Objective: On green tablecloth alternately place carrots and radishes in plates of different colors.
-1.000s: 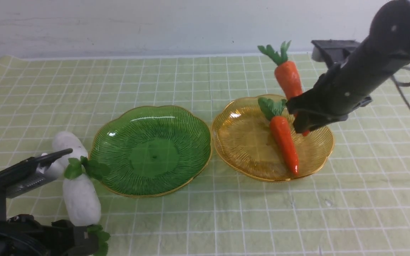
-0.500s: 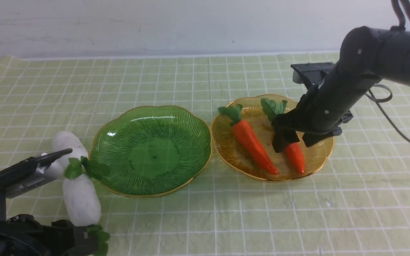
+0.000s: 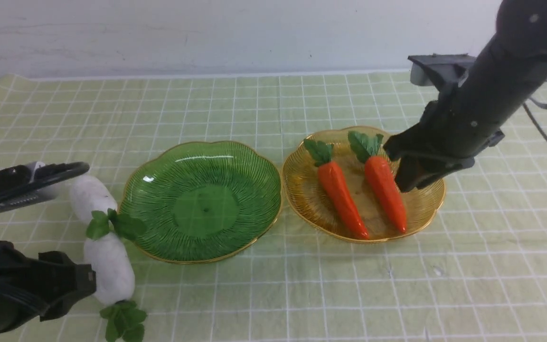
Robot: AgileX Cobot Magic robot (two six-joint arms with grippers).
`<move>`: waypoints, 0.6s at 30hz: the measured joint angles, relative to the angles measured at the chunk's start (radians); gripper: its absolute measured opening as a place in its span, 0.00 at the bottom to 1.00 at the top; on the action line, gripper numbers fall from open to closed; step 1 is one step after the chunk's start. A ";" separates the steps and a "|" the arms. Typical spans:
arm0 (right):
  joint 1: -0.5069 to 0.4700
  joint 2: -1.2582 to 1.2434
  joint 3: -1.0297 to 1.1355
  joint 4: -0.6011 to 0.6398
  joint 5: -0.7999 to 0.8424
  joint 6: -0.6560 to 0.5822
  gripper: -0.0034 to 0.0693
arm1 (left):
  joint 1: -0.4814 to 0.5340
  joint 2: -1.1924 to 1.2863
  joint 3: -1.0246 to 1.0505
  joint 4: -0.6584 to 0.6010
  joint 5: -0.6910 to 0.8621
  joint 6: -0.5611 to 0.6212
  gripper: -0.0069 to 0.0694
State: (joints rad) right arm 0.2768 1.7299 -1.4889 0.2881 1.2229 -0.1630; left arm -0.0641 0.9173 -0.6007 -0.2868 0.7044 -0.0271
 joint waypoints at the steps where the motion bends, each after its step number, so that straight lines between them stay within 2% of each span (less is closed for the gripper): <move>1: 0.000 -0.063 0.052 0.003 0.002 0.000 0.14 | 0.000 0.016 0.000 0.046 -0.002 -0.025 0.53; 3: 0.000 -0.117 0.097 0.004 0.003 0.000 0.08 | 0.000 0.032 0.000 0.070 -0.006 -0.035 0.55; 6: 0.000 -0.275 0.240 0.006 0.011 0.000 0.04 | 0.000 0.127 0.000 0.115 -0.074 -0.062 0.65; 13: 0.000 -0.484 0.432 0.006 0.019 0.000 0.03 | 0.000 0.319 -0.002 0.122 -0.249 -0.103 0.79; 18: 0.000 -0.543 0.513 0.006 0.019 -0.014 0.03 | 0.000 0.479 -0.004 0.132 -0.381 -0.112 0.80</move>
State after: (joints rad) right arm 0.2768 1.1870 -0.9756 0.2937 1.2422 -0.1774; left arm -0.0641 1.3962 -0.6047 -0.1547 0.3238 -0.1390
